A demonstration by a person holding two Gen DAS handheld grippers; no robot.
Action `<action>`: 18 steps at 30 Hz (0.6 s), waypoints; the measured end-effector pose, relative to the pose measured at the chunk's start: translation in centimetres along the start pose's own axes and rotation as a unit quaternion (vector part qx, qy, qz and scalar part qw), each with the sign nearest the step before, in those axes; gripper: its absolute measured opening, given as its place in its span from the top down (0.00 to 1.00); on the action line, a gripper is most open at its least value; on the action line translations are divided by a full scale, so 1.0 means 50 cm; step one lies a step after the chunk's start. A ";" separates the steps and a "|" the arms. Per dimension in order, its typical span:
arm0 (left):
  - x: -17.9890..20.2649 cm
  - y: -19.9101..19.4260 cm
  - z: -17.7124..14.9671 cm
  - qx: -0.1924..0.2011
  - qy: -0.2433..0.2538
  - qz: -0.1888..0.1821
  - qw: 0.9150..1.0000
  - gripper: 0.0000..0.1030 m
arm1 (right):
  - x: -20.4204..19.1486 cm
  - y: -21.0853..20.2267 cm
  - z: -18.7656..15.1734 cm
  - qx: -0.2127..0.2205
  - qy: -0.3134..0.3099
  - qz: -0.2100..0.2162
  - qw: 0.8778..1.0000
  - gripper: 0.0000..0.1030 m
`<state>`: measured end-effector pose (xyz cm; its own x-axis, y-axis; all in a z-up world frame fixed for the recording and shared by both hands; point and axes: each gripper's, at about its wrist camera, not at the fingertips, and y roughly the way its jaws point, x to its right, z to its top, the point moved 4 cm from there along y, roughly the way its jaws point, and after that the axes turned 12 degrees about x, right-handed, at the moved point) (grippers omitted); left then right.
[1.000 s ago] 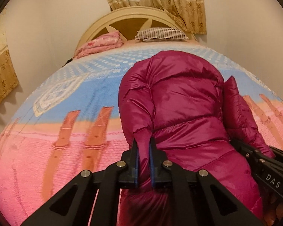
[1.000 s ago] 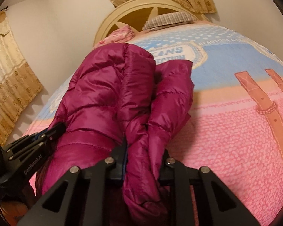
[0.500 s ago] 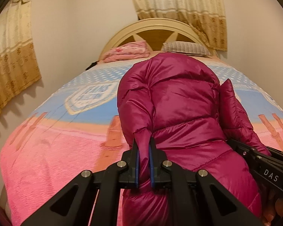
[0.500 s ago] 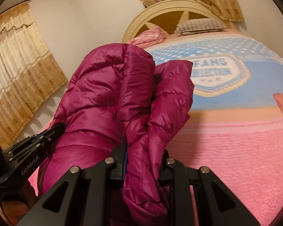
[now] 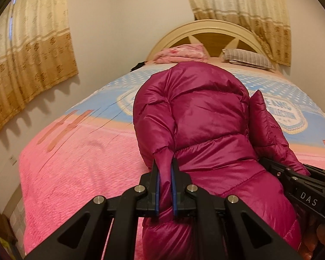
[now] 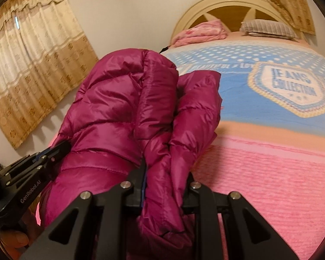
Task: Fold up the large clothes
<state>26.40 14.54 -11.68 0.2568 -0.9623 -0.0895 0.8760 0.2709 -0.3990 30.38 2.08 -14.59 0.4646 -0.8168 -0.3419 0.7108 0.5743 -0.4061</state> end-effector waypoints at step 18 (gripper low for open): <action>-0.096 0.018 -0.083 -0.034 -0.036 0.025 0.998 0.93 | -0.065 0.063 -0.041 -0.044 -0.033 0.018 0.998 0.78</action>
<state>24.25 19.28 -15.40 0.3311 -0.9425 -0.0466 0.8324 0.3149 -0.4560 30.01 6.65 -16.49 0.5253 -0.7953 -0.3028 0.6445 0.6041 -0.4686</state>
